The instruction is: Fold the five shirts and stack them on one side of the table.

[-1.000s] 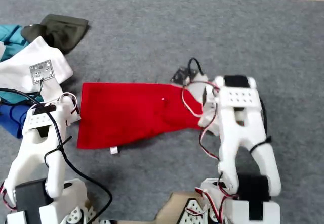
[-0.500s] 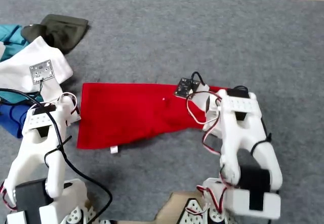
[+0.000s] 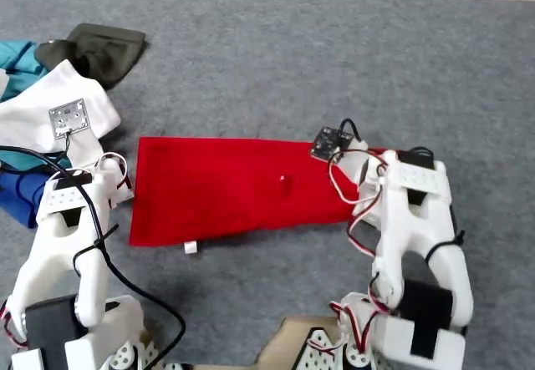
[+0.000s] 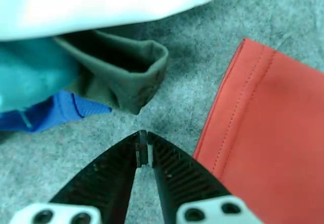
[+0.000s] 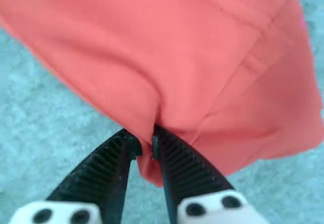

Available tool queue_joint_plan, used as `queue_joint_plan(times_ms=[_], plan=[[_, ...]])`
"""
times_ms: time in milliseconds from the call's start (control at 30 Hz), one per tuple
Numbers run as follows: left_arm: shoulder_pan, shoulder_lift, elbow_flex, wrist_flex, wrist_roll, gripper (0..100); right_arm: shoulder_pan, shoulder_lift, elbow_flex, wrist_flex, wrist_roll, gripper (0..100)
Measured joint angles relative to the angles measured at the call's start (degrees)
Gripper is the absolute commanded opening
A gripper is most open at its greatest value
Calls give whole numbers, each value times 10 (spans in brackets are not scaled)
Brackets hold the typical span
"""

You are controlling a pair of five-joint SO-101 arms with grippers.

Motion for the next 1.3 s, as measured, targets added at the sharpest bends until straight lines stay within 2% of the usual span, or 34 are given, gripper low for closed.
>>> queue_joint_plan(times_ms=[267, 400, 500, 667, 767, 900, 967, 1133, 1300], plan=[[0, 0, 0, 0, 0, 18, 2, -33, 33, 4, 34, 39], [0, 0, -7, 17, 0, 19, 11, -35, 34, 4, 34, 196], [0, 0, -54, 84, 0, 78, 33, -55, 33, 5, 34, 278], [0, 0, -156, 231, 22, 257, 56, -148, 10, 56, 34, 246], [0, 0, -217, 314, 59, 267, 56, -222, -25, 108, 25, 241], [26, 0, -258, 375, 66, 267, 48, -285, -52, 120, -23, 241], [44, 0, -258, 382, 66, 268, 42, -287, -52, 88, -63, 241], [66, 20, -246, 378, 66, 272, 41, -226, -22, -76, -219, 237], [68, 105, -246, 374, 57, 268, 41, -110, 5, -266, -390, 214]])
